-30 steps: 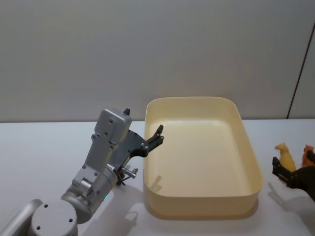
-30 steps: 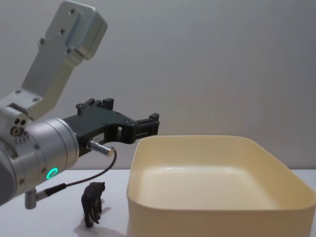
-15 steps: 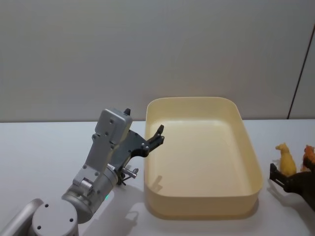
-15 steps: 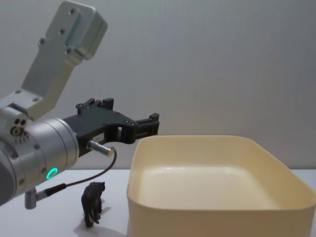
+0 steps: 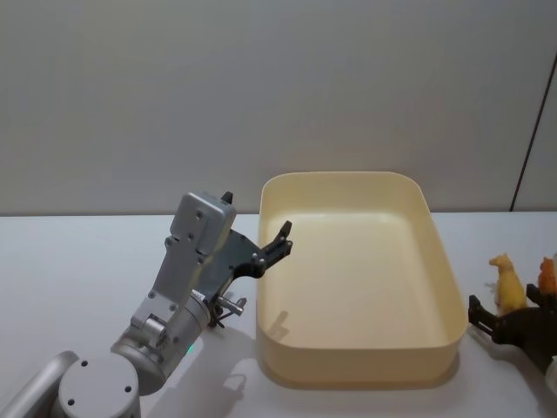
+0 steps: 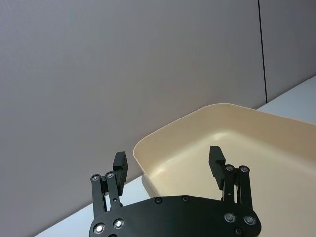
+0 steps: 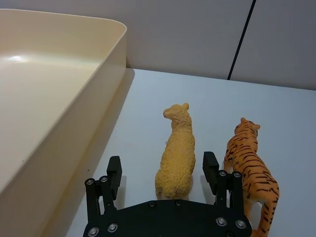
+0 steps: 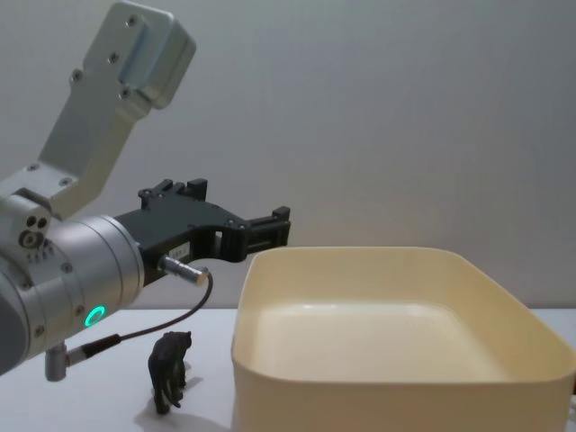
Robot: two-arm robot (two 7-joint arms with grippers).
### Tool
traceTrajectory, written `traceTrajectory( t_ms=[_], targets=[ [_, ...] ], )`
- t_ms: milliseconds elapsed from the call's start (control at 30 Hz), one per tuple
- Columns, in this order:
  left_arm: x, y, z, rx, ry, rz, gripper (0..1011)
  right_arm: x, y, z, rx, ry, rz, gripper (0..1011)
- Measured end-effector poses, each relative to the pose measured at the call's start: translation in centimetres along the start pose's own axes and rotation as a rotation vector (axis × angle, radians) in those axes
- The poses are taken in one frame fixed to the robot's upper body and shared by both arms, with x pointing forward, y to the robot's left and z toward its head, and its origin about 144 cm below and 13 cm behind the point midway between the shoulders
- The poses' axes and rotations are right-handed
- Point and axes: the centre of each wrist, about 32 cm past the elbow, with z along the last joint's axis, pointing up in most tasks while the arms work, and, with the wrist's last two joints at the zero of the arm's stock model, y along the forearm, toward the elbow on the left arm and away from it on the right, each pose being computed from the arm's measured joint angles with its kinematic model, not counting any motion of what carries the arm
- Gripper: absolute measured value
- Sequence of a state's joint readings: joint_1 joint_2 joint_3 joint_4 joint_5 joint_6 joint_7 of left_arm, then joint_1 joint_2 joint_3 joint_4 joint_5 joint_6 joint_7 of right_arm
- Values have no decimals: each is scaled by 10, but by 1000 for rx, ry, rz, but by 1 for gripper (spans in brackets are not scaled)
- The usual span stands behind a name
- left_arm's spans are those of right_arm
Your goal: Pick up the toy alternately with two hands and place it into the central storage box.
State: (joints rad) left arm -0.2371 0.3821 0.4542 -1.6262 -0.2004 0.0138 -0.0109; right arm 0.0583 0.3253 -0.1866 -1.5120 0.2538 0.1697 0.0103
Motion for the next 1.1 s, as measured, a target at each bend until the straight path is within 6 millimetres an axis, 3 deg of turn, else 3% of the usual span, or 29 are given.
traceTrajectory(
  t_ms=[167, 333, 700, 900, 1100],
  targets=[
    [0, 0, 0, 0, 0, 0, 1002, -1, 3, -1, -7, -4, 0, 996],
    [0, 0, 0, 0, 0, 0, 1002, -2, 4, -1, -12, -7, 0, 902],
    [0, 0, 0, 0, 0, 0, 1002, -3, 6, -2, -17, -10, 1, 584],
    [0, 0, 0, 0, 0, 0, 1002, -3, 6, -2, -18, -11, 1, 358],
    [0, 0, 0, 0, 0, 0, 1001, -3, 6, -1, -1, -13, -5, 303]
  ],
)
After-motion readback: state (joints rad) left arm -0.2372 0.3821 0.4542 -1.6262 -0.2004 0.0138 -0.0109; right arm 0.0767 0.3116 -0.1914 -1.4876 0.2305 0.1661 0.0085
